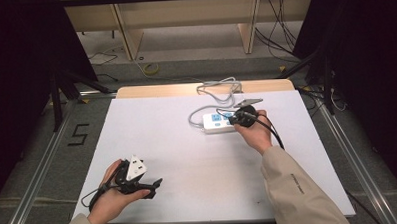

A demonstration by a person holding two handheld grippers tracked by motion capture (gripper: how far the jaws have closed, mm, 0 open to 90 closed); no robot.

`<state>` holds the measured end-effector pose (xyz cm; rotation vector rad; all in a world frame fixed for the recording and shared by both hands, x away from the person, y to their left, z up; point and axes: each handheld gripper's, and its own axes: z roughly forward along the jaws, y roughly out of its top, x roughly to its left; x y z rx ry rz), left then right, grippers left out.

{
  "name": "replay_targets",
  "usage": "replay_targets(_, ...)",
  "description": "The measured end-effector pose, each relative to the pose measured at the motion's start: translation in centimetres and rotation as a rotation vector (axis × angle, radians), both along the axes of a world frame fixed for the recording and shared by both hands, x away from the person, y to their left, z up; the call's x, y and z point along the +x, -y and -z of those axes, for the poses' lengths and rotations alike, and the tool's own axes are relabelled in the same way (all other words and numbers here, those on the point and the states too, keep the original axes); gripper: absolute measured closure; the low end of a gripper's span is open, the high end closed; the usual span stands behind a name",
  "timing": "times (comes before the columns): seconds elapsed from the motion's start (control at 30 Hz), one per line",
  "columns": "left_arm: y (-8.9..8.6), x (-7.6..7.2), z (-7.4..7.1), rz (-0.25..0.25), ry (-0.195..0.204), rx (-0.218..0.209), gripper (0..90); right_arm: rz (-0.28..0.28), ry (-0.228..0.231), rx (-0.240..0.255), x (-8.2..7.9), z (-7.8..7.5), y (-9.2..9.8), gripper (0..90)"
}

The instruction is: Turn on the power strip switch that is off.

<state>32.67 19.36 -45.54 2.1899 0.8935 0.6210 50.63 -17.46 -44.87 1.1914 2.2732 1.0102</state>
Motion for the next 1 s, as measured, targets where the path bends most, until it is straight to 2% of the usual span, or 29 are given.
replay_targets(0.83,0.0,0.0,0.0,0.004,-0.002,-0.003,12.6,0.024,-0.027,-0.013,1.6,0.7,-0.6,90.0)
replay_targets(1.0,0.0,0.0,0.0,0.005,-0.002,-0.003,12.6,0.022,-0.030,-0.029,1.8,0.7,-0.8,90.0)
